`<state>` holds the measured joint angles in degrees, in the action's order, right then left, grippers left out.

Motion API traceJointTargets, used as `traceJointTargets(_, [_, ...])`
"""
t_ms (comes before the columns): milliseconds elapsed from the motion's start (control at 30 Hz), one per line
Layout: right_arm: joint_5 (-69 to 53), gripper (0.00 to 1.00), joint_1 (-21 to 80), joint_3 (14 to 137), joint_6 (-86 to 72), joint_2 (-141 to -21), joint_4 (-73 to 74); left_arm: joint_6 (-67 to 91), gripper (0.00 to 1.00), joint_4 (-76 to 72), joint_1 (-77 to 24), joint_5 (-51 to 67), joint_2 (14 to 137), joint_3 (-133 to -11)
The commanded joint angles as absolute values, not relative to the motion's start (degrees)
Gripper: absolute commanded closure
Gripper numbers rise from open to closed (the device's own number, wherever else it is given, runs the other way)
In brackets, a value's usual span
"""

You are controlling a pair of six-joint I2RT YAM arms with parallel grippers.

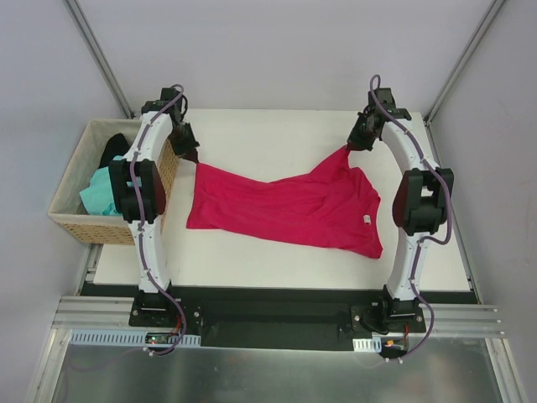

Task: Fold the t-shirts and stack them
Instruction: Grap the side of the flattened tshirt furthest away from the robot with both arms, then fold the other side of the tshirt into a rectangle

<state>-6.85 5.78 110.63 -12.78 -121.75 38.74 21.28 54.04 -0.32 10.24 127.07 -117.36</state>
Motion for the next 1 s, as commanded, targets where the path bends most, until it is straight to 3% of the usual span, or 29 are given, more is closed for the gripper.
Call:
traceJointTargets(0, [-6.2,0.99,6.5,108.4,-11.8,-115.1,36.7,21.3,1.0,54.1,-0.4,10.6,121.1,-114.6])
traceJointTargets(500, [-5.2,0.99,8.3,97.7,-12.0,-105.1,35.1,20.7,1.0,52.6,-0.4,9.4,112.2,-104.5])
traceJointTargets(967, [4.5,0.99,13.0,94.0,-7.3,-95.9,34.6,20.5,1.0,52.3,-1.8,9.3,107.1,-101.5])
